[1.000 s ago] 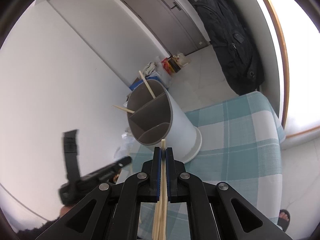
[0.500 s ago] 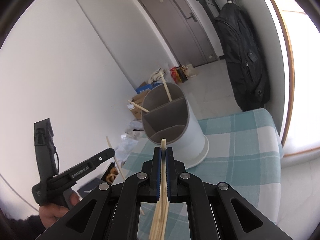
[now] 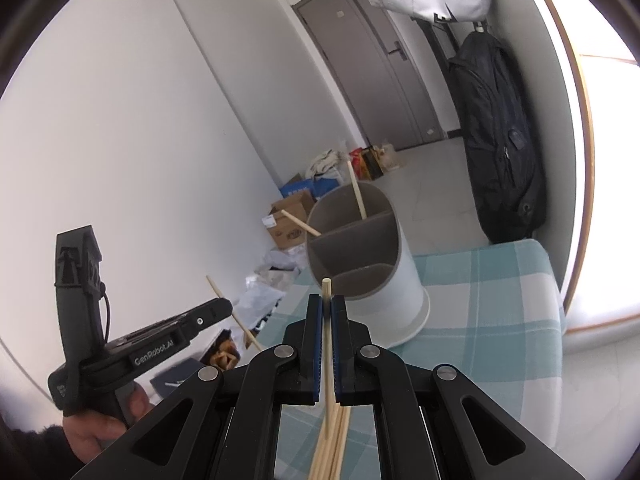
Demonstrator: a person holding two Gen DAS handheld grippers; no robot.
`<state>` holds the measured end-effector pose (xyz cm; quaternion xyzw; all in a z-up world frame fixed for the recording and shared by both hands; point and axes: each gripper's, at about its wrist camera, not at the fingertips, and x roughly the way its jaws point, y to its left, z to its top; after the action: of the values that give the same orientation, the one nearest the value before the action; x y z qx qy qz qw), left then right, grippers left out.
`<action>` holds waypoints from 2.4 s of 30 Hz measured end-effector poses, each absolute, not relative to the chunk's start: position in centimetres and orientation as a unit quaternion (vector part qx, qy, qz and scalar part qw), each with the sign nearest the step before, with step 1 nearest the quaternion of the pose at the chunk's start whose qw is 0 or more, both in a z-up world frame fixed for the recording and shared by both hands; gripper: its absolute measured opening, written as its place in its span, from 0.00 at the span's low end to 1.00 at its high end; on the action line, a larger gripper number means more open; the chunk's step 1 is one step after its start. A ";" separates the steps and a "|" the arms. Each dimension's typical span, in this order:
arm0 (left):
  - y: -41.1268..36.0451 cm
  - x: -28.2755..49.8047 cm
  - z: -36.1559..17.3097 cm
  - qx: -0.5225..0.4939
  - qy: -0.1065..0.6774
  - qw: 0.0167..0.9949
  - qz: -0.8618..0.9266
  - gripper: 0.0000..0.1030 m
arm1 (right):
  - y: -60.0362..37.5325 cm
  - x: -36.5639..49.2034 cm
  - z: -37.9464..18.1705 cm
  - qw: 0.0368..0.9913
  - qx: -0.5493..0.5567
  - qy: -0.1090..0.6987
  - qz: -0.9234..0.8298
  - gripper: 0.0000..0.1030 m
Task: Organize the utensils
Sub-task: 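Lift both held chopsticks up over the utensil holder, then open both grippers to drop the chopsticks into the holder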
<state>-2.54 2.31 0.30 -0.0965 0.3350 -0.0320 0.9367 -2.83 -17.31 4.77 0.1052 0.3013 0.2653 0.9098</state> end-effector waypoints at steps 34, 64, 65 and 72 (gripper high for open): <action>2.7 -0.2 8.1 -0.121 0.311 0.939 -0.083 0.01 | -14.1 1.6 14.0 0.926 0.037 0.261 0.271 0.03; 2.7 10.7 10.1 -0.131 0.331 0.930 -0.090 0.01 | -13.7 14.5 16.5 0.937 0.023 0.255 0.237 0.03; 2.6 10.8 9.8 -0.128 0.333 0.930 -0.090 0.01 | -13.6 14.6 16.3 0.937 0.023 0.257 0.237 0.03; 2.5 11.9 8.0 -0.129 0.364 0.916 -0.106 0.01 | -12.7 15.5 13.8 0.927 0.010 0.280 0.248 0.03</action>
<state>11.92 2.48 8.00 -0.1290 0.3635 -0.1061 0.9165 15.45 -12.72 13.81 0.0099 0.2803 0.2477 0.9273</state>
